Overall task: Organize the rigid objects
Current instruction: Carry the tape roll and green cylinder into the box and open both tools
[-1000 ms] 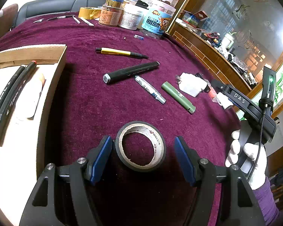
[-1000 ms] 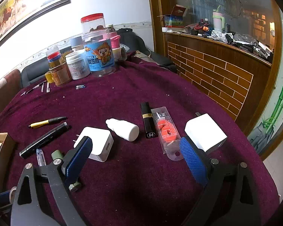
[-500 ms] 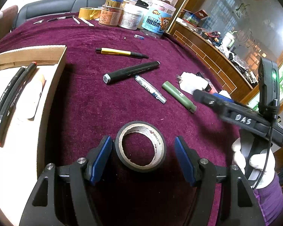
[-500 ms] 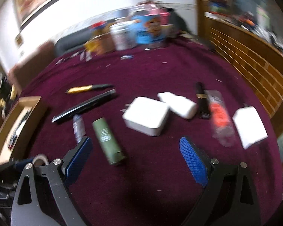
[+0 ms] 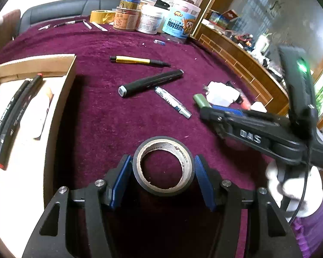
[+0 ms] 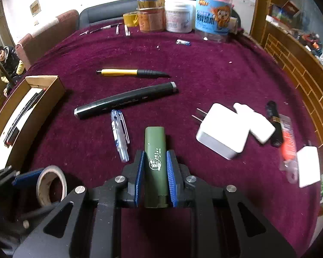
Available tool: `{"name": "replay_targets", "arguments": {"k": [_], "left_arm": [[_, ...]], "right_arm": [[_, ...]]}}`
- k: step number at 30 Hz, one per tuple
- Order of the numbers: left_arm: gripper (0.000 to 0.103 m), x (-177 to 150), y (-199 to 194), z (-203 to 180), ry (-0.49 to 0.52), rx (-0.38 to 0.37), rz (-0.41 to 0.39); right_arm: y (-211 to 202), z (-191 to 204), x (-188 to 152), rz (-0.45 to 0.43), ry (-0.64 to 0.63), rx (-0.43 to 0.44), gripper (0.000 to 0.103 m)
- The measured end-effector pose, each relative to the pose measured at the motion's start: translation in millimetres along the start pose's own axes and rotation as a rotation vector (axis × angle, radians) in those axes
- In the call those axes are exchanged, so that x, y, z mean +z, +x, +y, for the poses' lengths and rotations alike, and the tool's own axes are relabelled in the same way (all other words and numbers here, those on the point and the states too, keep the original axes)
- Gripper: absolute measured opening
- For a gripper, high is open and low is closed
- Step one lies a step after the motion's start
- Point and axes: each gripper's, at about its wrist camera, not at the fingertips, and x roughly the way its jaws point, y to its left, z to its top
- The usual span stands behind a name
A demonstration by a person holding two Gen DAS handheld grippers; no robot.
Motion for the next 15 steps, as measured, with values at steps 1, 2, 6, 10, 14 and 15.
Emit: {"name": "replay_targets", "arguments": {"k": [1, 2, 6, 10, 14, 15], "left_arm": [[0.053, 0, -4, 0, -0.002, -0.009, -0.013], [0.053, -1, -10, -1, -0.003, -0.022, -0.030], [0.053, -3, -36, -2, -0.009, -0.066, -0.073], [0.053, 2, -82, 17, -0.056, -0.102, -0.140], [0.053, 13, -124, 61, -0.101, -0.010, -0.215], [0.053, 16, -129, 74, -0.112, 0.023, -0.221]], "right_arm": [[-11, -1, -5, -0.012, 0.018, 0.017, 0.017], [-15, -1, -5, -0.018, 0.025, 0.025, 0.017], [-38, 8, -7, -0.051, 0.018, 0.055, 0.018], [-54, 31, 2, -0.075, -0.006, 0.117, 0.018], [-52, 57, 17, -0.070, -0.015, 0.215, 0.018], [-52, 67, 21, -0.065, -0.016, 0.252, 0.018]]}}
